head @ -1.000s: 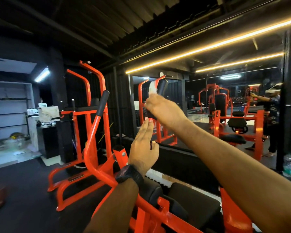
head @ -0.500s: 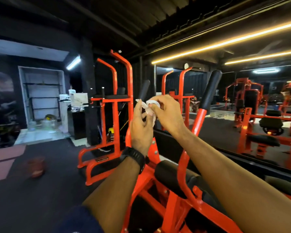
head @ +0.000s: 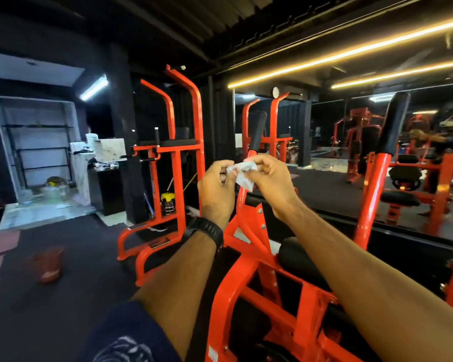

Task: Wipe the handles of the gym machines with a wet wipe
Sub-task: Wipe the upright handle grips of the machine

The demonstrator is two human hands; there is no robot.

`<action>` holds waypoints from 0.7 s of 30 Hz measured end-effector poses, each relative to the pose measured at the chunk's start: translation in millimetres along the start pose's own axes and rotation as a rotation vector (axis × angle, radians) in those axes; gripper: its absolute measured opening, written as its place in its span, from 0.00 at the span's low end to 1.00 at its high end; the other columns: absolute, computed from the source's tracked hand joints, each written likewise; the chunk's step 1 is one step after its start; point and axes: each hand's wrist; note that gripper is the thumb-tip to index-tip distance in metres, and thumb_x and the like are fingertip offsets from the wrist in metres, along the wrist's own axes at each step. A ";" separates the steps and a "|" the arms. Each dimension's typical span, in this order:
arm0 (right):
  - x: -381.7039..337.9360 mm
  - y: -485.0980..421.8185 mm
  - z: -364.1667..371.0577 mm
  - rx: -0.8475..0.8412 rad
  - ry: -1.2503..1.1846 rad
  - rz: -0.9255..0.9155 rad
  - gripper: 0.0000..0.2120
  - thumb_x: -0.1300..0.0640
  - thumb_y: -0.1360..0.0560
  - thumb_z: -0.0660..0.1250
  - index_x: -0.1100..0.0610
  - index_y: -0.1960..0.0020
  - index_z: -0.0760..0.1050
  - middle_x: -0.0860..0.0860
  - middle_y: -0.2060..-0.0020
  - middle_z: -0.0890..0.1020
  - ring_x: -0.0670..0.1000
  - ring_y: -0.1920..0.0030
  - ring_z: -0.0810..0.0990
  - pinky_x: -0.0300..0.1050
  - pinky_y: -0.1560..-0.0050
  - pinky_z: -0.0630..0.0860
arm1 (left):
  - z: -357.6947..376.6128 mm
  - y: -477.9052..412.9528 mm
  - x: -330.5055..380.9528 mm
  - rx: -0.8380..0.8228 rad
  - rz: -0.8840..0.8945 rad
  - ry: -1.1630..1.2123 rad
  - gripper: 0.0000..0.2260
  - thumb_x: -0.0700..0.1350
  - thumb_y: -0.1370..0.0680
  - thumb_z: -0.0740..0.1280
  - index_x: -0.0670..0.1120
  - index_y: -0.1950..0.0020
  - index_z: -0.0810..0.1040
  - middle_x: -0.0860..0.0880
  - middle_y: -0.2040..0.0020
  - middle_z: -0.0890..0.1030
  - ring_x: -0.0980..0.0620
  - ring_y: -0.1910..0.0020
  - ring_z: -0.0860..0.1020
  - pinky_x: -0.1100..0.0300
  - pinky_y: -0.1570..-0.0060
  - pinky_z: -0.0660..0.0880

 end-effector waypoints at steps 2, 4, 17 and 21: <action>3.6 -7.5 1.6 0.042 -0.009 0.015 0.09 0.67 0.25 0.68 0.57 0.47 0.80 0.53 0.54 0.85 0.54 0.53 0.85 0.58 0.51 0.83 | 6.0 -5.2 -7.5 -0.021 -0.003 0.040 0.09 0.41 0.20 0.69 0.46 0.40 0.80 0.53 0.50 0.82 0.60 0.56 0.81 0.73 0.58 0.74; 9.7 -18.8 1.6 0.074 0.039 -0.006 0.10 0.66 0.25 0.67 0.56 0.46 0.81 0.50 0.54 0.86 0.50 0.52 0.85 0.56 0.49 0.83 | 15.9 -13.3 -18.1 -0.029 -0.024 0.099 0.11 0.39 0.21 0.69 0.45 0.38 0.79 0.53 0.48 0.81 0.59 0.54 0.81 0.73 0.57 0.74; 90.7 -137.1 1.3 0.328 0.465 -0.254 0.08 0.50 0.22 0.69 0.53 0.47 0.81 0.43 0.52 0.81 0.39 0.52 0.78 0.30 0.52 0.73 | 103.8 -76.5 -111.5 -0.417 0.055 -0.166 0.25 0.47 0.16 0.61 0.50 0.20 0.61 0.50 0.20 0.60 0.54 0.21 0.56 0.57 0.23 0.54; 117.1 -174.2 3.5 0.253 0.617 -0.380 0.13 0.53 0.21 0.68 0.56 0.39 0.80 0.49 0.43 0.79 0.41 0.44 0.75 0.35 0.41 0.72 | 133.0 -103.0 -132.2 -0.471 0.078 -0.235 0.29 0.49 0.16 0.60 0.51 0.18 0.52 0.52 0.18 0.51 0.55 0.20 0.50 0.52 0.21 0.53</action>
Point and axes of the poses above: each hand's wrist, its own y-axis away from the middle knuckle, its own z-axis out of the palm, x = y × z
